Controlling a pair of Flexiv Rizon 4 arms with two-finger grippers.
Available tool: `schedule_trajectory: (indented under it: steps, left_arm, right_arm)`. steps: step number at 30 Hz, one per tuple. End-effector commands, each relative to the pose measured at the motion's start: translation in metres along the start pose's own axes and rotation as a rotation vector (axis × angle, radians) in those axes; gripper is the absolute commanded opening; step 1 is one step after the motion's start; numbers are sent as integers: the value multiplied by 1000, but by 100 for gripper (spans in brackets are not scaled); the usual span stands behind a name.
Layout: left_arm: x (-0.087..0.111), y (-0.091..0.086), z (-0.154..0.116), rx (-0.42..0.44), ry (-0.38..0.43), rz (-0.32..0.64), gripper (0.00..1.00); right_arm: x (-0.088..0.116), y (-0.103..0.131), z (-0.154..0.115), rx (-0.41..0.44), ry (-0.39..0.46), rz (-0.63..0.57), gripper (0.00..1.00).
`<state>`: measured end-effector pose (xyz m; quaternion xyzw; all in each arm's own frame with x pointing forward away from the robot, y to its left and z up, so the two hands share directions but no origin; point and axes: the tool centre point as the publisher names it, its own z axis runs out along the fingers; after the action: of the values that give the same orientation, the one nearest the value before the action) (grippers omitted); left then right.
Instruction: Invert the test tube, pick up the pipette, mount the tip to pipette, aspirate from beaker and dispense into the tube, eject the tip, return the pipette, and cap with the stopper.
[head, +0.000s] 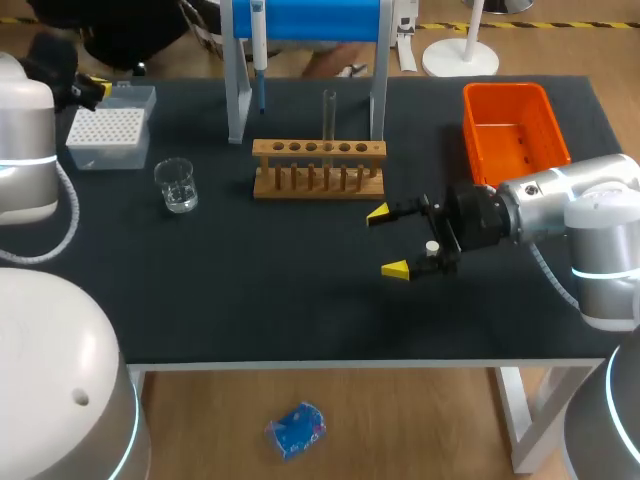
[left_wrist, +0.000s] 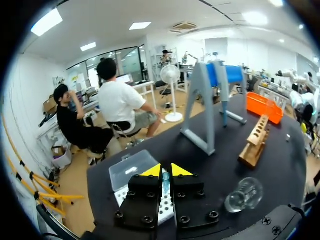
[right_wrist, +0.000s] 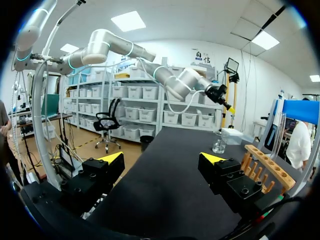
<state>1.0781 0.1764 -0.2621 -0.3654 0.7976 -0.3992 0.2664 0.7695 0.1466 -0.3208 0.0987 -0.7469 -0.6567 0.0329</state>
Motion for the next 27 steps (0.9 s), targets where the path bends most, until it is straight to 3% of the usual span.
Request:
schedule_trajectory:
  steps: [1, 8, 16, 22, 27]
  left_arm:
    - [29, -17, -41, -35, 94, 62, 0]
    - [100, -36, -67, -38, 280, 196, 0]
    - [164, -49, -85, 7, 410, 320, 0]
    - [195, -50, -95, 29, 463, 392, 0]
    - [222, -51, -100, 59, 527, 410, 0]
  right_arm:
    - [2, 4, -1, -1, 20, -21, 100]
    - [12, 9, -7, -12, 73, -55, 100]
    - [5, 9, -12, -91, 54, -13, 100]
    - [-5, 14, -10, -61, -16, 18, 100]
    - [-5, 14, -10, -61, -16, 18, 100]
